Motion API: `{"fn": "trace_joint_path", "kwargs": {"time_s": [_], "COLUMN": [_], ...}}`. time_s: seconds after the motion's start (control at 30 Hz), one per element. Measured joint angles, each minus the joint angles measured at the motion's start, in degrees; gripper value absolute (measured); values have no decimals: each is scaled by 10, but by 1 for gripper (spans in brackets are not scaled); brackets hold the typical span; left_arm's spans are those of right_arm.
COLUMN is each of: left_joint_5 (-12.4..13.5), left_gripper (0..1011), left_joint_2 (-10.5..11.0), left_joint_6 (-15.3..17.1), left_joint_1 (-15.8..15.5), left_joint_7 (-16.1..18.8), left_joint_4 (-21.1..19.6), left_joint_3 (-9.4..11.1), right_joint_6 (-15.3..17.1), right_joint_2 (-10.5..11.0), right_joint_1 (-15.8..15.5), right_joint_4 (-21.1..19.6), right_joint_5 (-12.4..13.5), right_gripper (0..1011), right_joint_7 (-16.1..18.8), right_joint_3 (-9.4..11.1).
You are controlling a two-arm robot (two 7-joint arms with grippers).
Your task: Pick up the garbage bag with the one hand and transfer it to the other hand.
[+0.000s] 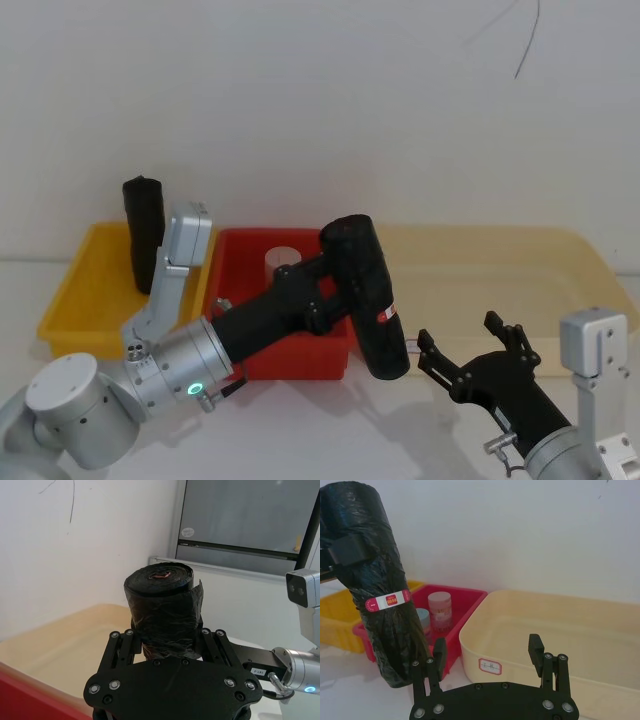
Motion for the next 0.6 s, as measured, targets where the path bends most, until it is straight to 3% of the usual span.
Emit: {"fn": "trace_joint_path", "kwargs": {"time_s": [0.6], "left_joint_5": [-17], "left_gripper": [523], "left_joint_2": [4], "left_joint_6": [2], "left_joint_1": [-11], "left_joint_7": [-7], "left_joint_4": [24], "left_joint_3": [3], "right_joint_6": [0], "right_joint_2": [0], "right_joint_1": [0], "right_joint_4": [0], "right_joint_5": [0], "right_gripper": [1000], "right_joint_7": [0], "right_joint_3": [0]}}
